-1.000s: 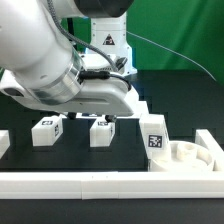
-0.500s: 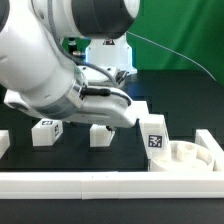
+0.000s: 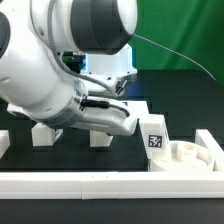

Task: Assemble stool

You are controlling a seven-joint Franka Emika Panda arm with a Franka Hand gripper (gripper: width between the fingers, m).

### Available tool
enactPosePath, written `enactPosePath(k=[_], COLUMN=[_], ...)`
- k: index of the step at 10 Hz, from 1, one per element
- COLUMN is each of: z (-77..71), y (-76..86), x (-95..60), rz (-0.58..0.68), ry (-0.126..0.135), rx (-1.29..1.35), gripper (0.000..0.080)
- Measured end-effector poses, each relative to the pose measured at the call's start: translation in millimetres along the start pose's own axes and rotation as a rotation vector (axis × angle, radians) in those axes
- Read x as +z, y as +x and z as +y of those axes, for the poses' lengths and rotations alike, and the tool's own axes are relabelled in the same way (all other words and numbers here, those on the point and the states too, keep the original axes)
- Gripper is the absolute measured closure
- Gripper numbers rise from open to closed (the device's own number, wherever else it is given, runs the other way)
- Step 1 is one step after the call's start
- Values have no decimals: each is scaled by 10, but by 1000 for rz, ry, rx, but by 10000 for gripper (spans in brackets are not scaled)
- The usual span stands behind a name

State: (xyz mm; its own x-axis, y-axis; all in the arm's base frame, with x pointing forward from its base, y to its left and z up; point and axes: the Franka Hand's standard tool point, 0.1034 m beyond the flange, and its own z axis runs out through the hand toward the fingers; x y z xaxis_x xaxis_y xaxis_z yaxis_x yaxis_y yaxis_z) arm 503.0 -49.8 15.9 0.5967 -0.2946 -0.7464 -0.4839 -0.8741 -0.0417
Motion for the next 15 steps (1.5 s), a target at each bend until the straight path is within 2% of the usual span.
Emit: enactPosePath(k=[7, 8, 9, 12, 14, 15], z=[-4, -26, -31, 27, 30, 33], y=[-12, -22, -55, -77, -69, -69], x=[17, 20, 49, 83, 84, 84], rz=[-9, -14, -41, -71, -67, -68], ry=[-1, 2, 19, 28, 26, 26], rx=[7, 11, 20, 37, 37, 38], gripper=[150, 150, 150, 150, 150, 290])
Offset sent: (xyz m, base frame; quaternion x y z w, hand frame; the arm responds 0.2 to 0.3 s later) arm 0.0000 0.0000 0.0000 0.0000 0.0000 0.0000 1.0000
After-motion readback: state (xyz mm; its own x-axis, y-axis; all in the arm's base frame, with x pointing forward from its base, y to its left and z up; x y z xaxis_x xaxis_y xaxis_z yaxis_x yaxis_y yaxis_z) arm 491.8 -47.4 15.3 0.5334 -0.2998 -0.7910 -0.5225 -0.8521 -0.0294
